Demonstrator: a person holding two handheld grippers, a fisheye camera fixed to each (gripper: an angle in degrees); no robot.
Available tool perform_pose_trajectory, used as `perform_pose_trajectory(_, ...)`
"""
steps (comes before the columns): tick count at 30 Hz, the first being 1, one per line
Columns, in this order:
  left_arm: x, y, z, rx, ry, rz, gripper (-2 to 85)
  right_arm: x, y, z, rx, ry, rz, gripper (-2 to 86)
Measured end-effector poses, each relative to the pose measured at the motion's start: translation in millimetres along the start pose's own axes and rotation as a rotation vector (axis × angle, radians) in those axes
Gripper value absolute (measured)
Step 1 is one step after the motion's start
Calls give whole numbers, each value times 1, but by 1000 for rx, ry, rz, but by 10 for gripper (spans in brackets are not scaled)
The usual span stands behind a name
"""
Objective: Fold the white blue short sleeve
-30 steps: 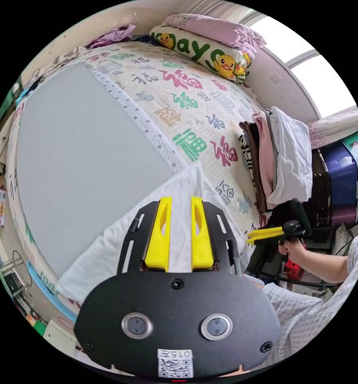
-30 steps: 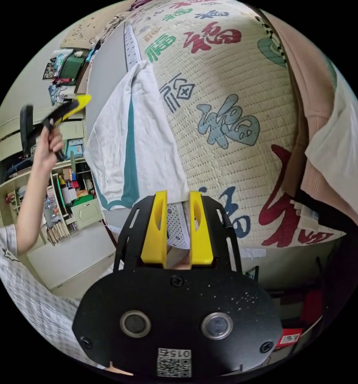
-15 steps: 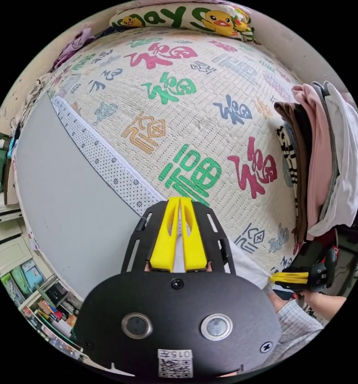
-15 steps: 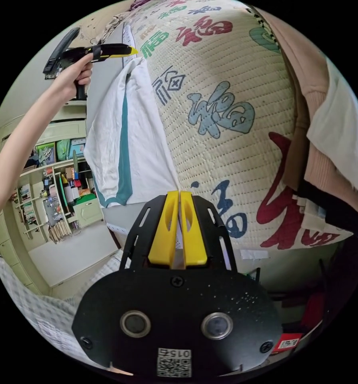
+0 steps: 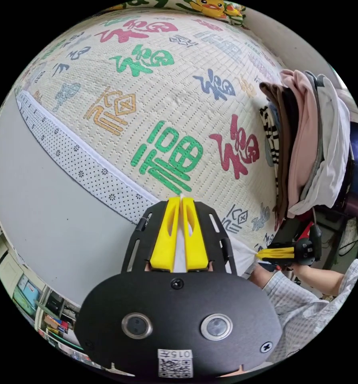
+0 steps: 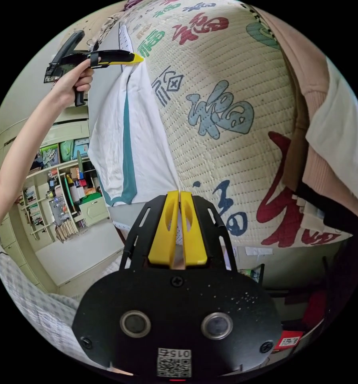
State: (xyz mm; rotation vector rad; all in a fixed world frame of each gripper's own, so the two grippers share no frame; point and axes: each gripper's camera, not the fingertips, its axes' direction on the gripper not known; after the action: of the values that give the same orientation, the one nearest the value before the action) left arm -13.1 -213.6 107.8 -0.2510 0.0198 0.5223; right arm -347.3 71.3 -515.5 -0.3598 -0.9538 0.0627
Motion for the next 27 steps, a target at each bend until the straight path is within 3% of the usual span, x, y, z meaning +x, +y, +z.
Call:
perform_pose_trajectory(7, -11, -5, -10, 34, 26, -48, 2, -1, -11, -44, 76, -19, 66, -4)
perform_pose_trajectory(18, -43, 98, -152, 453, 350, 28, 1, -111, 24, -180, 221, 58, -111, -4)
perform_pose_trajectory(21, -77, 160, -182, 521, 365, -23, 1, -184, 29, -172, 172, -43, -247, -3)
perform_pose_trajectory(27, -168, 301, -191, 566, 362, -288, -2, -330, 17, -51, -11, -201, -493, -2)
